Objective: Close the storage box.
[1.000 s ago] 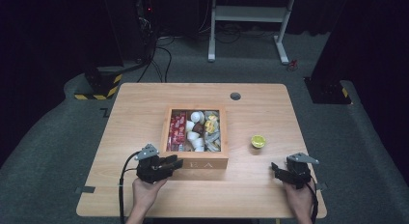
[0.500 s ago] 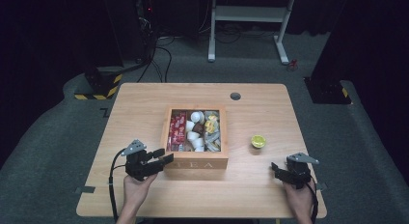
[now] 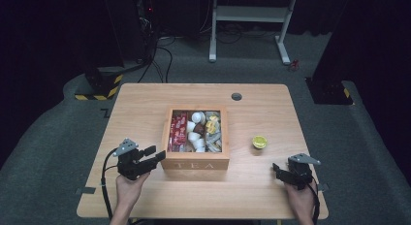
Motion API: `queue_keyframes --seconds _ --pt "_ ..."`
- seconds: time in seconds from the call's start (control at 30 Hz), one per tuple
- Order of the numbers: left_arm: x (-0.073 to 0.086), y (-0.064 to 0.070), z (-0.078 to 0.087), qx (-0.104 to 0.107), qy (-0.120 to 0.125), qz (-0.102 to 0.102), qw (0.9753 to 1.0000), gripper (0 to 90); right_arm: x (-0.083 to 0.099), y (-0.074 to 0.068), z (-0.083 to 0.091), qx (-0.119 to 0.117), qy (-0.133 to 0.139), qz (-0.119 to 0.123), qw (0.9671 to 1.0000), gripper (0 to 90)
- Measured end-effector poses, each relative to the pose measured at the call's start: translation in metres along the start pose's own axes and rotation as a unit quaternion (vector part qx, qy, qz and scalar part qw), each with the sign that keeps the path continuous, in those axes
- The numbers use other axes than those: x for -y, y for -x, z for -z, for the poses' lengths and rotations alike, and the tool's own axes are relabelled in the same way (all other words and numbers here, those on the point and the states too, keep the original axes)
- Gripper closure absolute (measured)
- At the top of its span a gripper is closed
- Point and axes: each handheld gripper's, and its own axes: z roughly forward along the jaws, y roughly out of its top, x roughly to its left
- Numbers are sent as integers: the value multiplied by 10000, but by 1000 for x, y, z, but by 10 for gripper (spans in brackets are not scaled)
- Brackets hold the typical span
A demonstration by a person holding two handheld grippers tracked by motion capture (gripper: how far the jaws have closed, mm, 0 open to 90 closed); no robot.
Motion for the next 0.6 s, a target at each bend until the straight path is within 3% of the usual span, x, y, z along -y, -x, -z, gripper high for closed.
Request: queue_keyframes --seconds 0.4,0.6 --pt "0 -12 15 -245 166 110 9995 476 0 0 0 1 -1 -1 10000 320" --pt "-1 -18 22 -393 136 69 9991 475 0 0 0 0 -3 -3 10000 321"
